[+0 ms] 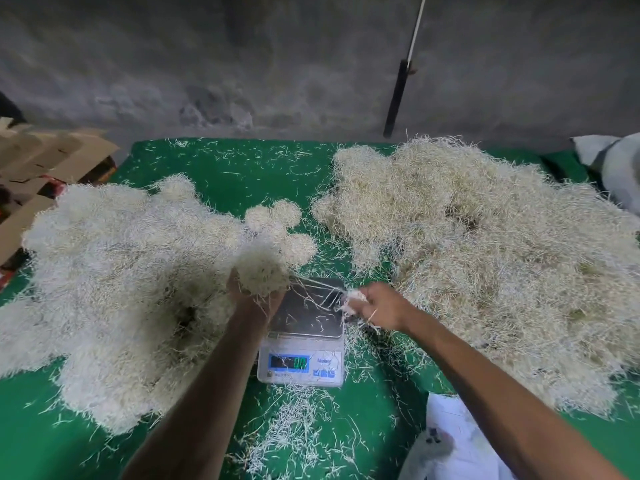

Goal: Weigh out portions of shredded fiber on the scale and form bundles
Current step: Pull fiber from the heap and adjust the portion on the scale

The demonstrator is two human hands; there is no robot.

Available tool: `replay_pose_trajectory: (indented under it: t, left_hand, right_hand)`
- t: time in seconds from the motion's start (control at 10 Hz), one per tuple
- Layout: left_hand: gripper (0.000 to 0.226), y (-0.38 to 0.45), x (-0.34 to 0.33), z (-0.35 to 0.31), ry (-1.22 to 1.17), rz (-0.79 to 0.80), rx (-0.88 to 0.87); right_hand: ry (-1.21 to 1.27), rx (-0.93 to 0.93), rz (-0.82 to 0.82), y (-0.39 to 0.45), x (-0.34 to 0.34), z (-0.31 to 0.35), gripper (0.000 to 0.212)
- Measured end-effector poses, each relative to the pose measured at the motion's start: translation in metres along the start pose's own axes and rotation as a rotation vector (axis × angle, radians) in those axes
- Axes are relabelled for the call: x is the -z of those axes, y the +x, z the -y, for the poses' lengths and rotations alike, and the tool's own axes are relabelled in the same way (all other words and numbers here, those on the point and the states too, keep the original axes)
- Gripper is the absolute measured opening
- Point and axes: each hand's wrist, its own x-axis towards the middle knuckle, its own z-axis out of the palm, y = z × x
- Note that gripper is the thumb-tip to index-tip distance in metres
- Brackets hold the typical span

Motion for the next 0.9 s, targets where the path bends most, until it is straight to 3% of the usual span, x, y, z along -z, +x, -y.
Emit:
replay_pose_trajectory:
  t: [0.1, 0.2, 0.3, 0.4, 0.5, 0.6, 0.7, 0.9]
  left_hand:
    - [0.022, 0.001, 0.016, -0.002, 0.100, -0.136, 0.032]
    - [0.029, -0.010, 0.037, 0.005, 0.172, -0.157, 0.003]
    - [0.039, -0.011, 0.041, 0.015, -0.062, -0.187, 0.068]
    - [0.036, 0.001, 0.047, 0.017, -0.143, -0.207, 0.028]
    - [0.055, 0.010, 0.062, 0.004, -0.216, -0.316, 0.034]
    - [0.042, 0.007, 0.071, 0.003, -0.038, -0.302, 0.043]
    - [0.032, -0.003, 0.052, 0.010, 0.080, -0.204, 0.062]
    - [0.022, -0.004, 0.024, 0.017, 0.507, 0.271, -0.101]
  right_hand:
    - [0.437, -0.237, -0.519, 0.005, 0.041, -0.020, 0.032]
    - [0.289, -0.371, -0.663, 0.007, 0.072, -0.039, 0.027]
    - [0.486, -0.290, -0.390, 0.012, 0.103, -0.025, 0.069]
    - [0.417, -0.206, -0.615, 0.008, 0.133, -0.017, 0.079]
    - [-0.280, -0.276, -0.620, -0.004, 0.143, -0.034, 0.055]
    - [-0.355, -0.351, -0.317, -0.007, 0.125, -0.048, 0.067]
    - [-0.182, -0.230, -0.291, 0.004, 0.108, -0.035, 0.064]
    - [-0.687, -0.033, -0.754, 0.016, 0.112, -0.010, 0.020]
